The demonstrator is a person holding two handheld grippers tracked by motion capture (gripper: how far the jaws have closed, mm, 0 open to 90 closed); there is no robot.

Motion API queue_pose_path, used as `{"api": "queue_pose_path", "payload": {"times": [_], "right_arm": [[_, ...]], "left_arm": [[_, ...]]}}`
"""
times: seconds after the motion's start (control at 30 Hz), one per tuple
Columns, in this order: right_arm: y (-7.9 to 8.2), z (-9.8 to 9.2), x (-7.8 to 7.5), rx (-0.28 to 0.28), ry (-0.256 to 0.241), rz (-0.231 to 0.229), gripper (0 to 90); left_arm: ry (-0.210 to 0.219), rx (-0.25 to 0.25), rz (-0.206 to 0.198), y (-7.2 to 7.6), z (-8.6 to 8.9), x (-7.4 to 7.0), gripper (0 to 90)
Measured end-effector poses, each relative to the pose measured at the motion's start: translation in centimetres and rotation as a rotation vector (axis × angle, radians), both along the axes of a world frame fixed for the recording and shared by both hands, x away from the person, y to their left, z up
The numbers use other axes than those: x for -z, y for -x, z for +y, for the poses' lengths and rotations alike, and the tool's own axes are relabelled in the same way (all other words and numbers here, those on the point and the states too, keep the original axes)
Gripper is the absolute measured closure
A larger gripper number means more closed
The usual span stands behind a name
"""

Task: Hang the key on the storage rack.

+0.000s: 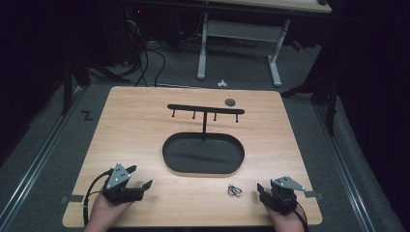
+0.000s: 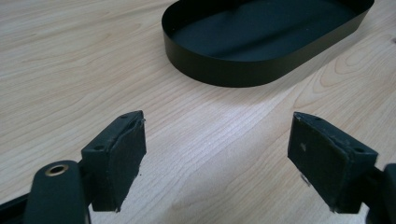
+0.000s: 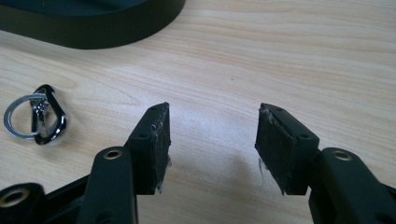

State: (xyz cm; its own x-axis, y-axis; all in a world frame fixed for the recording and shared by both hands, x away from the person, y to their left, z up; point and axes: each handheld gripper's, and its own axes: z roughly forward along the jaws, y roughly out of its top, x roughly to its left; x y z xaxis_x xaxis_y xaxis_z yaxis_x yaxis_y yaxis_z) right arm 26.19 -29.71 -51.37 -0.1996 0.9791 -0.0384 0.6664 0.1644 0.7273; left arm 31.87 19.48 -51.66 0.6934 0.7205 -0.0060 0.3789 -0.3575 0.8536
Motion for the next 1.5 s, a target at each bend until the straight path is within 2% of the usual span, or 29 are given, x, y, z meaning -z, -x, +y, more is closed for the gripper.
{"api": "queue_pose_path", "payload": {"times": [0.33,0.97,1.3,1.5], "right_arm": [[0.6,-0.7,0.1,0.017,-0.021,0.008,44.8],[0.4,-0.5,0.2,-0.003,-0.025,0.021,44.8],[0.5,-0.2,0.2,-0.034,0.005,0.017,46.7],[0.2,0.6,0.0,-0.044,0.014,0.049,43.9]], "left_arm": [[-0.011,0.034,0.014,-0.3,-0.8,0.1,19.8],[-0.013,0.043,0.013,-0.2,-0.9,0.2,19.8],[-0.015,0.050,0.012,0.0,-1.0,0.1,19.8],[-0.010,0.058,0.014,0.0,-1.0,0.1,19.7]]}}
